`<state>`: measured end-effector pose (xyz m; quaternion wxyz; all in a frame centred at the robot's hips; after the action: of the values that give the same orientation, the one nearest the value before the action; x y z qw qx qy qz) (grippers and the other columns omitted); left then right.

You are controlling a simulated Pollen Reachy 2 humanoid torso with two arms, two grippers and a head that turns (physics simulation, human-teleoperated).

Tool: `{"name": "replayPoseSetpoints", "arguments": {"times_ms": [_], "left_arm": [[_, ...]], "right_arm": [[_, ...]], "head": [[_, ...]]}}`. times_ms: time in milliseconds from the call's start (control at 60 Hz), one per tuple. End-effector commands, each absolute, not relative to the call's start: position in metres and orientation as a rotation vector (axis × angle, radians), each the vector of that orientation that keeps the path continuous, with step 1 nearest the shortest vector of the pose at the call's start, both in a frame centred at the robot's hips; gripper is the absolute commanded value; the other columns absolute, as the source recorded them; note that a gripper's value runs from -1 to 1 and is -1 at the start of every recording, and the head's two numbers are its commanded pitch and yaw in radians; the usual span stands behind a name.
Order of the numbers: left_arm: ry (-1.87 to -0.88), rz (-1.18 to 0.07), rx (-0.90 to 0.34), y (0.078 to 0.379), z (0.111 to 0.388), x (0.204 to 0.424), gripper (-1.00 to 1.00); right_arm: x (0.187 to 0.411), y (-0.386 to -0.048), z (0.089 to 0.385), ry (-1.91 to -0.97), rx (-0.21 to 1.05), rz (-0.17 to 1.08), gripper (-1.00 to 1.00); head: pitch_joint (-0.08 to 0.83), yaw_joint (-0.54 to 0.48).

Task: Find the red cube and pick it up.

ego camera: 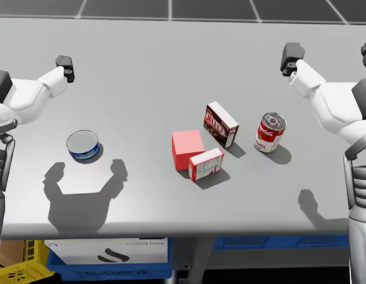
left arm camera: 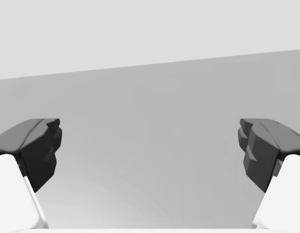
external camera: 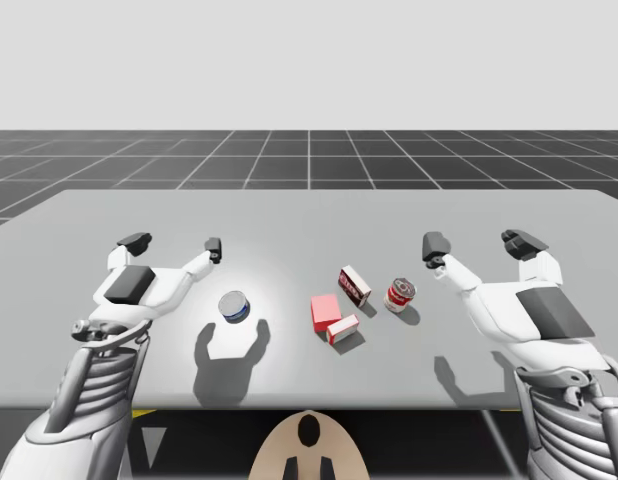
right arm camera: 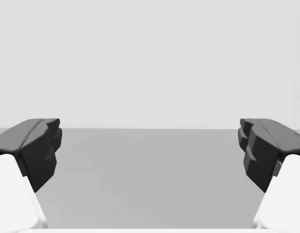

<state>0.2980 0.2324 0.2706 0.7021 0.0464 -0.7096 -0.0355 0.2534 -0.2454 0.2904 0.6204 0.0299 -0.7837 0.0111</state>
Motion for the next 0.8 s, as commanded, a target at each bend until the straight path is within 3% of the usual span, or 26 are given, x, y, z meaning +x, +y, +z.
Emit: {"name": "replayPoseSetpoints", "arguments": {"times_ms": [17, 200, 500, 517, 800], "left_arm": [[-1.576, -0.084, 0.098, 0.231, 0.271, 0.298, -1.00], [-1.534, -0.168, 0.008, 0.222, 0.275, 0.293, -1.00], [-1.288, -0.538, -0.271, 0.200, 0.259, 0.289, -1.00], [-1.247, -0.599, -0.308, 0.197, 0.256, 0.288, -1.00], [-1.082, -0.877, -0.426, 0.166, 0.232, 0.287, -1.00]], "right_arm": [[0.254, -0.245, 0.290, -1.802, 0.069, 0.023, -1.00], [0.254, -0.245, 0.290, -1.796, 0.072, 0.013, -1.00], [0.255, -0.246, 0.290, -1.799, 0.067, 0.007, -1.00], [0.256, -0.246, 0.290, -1.798, 0.067, 0.007, -1.00], [0.257, -0.247, 0.290, -1.795, 0.070, 0.003, -1.00]], "head": [[0.715, -0.05], [0.693, -0.05], [0.689, -0.05], [0.689, -0.06], [0.701, -0.06]]}}
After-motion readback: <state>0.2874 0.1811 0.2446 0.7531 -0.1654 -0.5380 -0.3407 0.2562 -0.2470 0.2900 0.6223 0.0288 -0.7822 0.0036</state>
